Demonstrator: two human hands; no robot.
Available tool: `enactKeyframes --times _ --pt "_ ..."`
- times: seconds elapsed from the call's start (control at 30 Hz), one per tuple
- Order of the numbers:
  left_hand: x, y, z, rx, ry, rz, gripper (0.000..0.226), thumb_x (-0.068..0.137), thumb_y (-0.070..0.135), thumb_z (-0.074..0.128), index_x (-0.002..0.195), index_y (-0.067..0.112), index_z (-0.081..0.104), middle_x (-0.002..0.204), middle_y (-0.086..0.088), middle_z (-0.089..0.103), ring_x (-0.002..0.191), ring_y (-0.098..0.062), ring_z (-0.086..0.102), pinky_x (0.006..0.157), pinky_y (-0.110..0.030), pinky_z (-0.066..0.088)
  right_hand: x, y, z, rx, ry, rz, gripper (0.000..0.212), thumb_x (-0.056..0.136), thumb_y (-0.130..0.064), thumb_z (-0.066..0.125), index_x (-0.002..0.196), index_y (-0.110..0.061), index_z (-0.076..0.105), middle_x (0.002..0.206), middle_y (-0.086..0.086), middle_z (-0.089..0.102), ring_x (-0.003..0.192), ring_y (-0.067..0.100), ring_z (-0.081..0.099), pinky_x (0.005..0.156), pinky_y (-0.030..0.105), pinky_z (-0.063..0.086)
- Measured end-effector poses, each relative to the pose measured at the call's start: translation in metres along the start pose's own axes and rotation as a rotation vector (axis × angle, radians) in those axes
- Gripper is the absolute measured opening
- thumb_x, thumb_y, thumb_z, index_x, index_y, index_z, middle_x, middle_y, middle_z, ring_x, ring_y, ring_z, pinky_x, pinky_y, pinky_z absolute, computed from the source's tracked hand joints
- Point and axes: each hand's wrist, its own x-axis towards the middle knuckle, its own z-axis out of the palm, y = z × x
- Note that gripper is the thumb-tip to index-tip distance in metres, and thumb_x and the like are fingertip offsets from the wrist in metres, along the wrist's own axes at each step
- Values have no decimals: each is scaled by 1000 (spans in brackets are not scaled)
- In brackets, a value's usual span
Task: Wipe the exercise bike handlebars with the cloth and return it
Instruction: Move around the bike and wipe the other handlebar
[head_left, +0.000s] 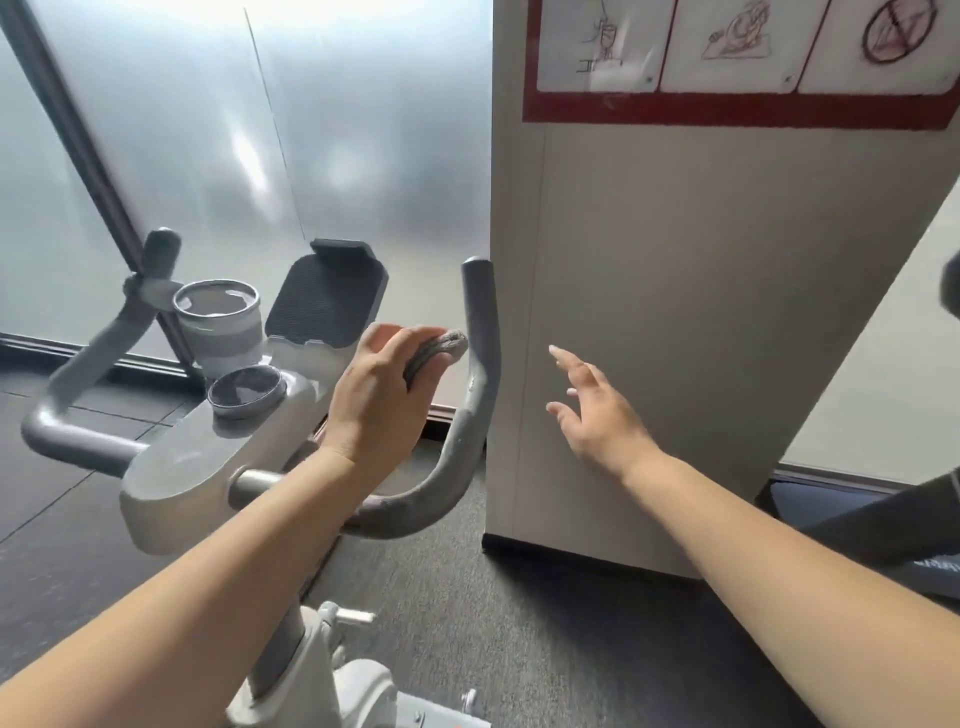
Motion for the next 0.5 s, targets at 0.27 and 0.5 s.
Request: enactKeyframes --times 0.27,0.5 --pt "71 -7 28 -203 122 -206 35 87 22 58 121 31 56 116 7 53 97 3 49 77 4 29 98 -34 -4 237 120 -409 63 85 16 44 141 -11 39 135 7 53 104 8 56 83 -1 38" --pt "73 0 42 -145 108 60 32 79 3 68 107 18 70 95 2 63 87 -8 58 81 -16 47 123 -49 -6 468 78 -350 74 69 17 29 124 -22 59 122 -5 63 103 2 61 83 9 44"
